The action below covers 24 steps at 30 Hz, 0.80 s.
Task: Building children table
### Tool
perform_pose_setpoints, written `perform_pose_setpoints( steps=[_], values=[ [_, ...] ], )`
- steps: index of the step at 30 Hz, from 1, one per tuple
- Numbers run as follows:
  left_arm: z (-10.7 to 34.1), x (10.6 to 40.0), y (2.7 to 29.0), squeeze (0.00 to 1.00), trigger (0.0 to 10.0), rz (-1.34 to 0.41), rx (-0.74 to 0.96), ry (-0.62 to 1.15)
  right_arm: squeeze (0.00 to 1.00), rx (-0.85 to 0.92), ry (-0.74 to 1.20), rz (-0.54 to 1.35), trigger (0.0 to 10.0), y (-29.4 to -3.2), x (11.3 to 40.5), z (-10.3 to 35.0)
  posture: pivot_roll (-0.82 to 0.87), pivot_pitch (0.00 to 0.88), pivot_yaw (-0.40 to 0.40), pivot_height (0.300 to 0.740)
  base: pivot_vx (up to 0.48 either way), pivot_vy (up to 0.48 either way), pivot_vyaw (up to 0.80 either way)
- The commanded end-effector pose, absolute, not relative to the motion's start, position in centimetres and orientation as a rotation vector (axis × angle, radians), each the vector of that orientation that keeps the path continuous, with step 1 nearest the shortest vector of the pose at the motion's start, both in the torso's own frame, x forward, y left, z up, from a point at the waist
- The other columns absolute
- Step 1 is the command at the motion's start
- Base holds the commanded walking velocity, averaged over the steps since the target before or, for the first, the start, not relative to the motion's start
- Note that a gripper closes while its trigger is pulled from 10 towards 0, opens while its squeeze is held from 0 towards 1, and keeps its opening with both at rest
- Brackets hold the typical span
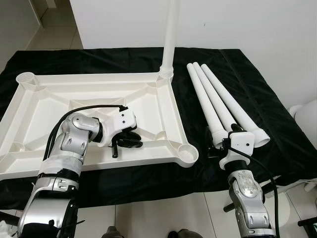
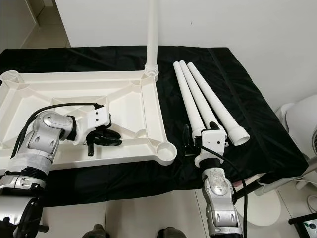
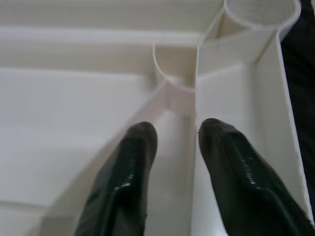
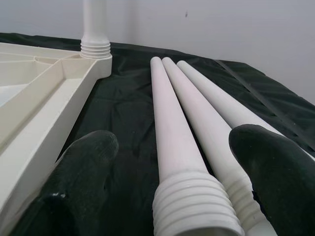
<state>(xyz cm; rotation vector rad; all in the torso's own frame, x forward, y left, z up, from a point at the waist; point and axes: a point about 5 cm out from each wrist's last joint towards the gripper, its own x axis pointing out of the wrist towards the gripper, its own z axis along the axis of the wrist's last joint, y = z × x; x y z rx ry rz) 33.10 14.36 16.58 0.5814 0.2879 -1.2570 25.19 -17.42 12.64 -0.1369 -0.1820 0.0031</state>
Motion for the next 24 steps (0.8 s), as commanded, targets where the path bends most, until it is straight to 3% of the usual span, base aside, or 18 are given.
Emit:
perform_pose_setpoints(
  steps=[1, 2, 3, 4, 10, 16, 24],
  values=[
    [18.3, 35.3, 15.3, 1.00, 10.0, -0.781, 0.571, 0.090, 0.00, -0.133, -0.173, -0.004, 10.0, -17.5, 25.2, 12.3, 0.04, 0.031, -0.011, 0.740, 0.000, 0.000, 0.00],
    [18.9, 35.2, 15.3, 0.41, 10.0, -0.818, 0.551, 0.068, 0.00, -0.133, -0.173, -0.004, 10.0, -17.5, 25.3, 12.4, 0.04, 0.030, -0.011, 0.740, 0.000, 0.000, 0.00],
    [18.9, 35.2, 15.3, 0.41, 10.0, -0.818, 0.551, 0.068, 0.00, -0.133, -0.173, -0.004, 10.0, -17.5, 25.3, 12.4, 0.04, 0.030, -0.011, 0.740, 0.000, 0.000, 0.00],
    [19.3, 35.2, 15.4, 0.00, 10.0, -0.843, 0.534, 0.056, 0.00, -0.134, -0.174, -0.002, 10.0, -17.5, 25.3, 12.4, 0.04, 0.030, -0.011, 0.740, 0.000, 0.000, 0.00],
    [21.5, 35.4, 15.4, 0.00, 10.0, -0.897, 0.427, -0.025, 0.00, -0.134, -0.174, -0.002, 10.0, -17.5, 25.3, 12.4, 0.04, 0.028, -0.012, 0.740, 0.000, 0.000, 0.00],
    [21.9, 37.3, 13.8, 0.00, 10.0, -0.705, 0.321, -0.066, 0.00, -0.127, -0.187, -0.015, 10.0, -17.5, 25.7, 12.7, 0.04, 0.023, -0.012, 0.740, 0.000, 0.000, 0.00],
    [21.1, 37.7, 12.1, 0.00, 10.0, -0.675, 0.214, -0.059, 0.00, -0.120, -0.188, -0.107, 10.0, -18.1, 26.6, 13.2, 0.01, 0.022, -0.008, 0.740, 0.000, 0.000, 0.00]
  ],
)
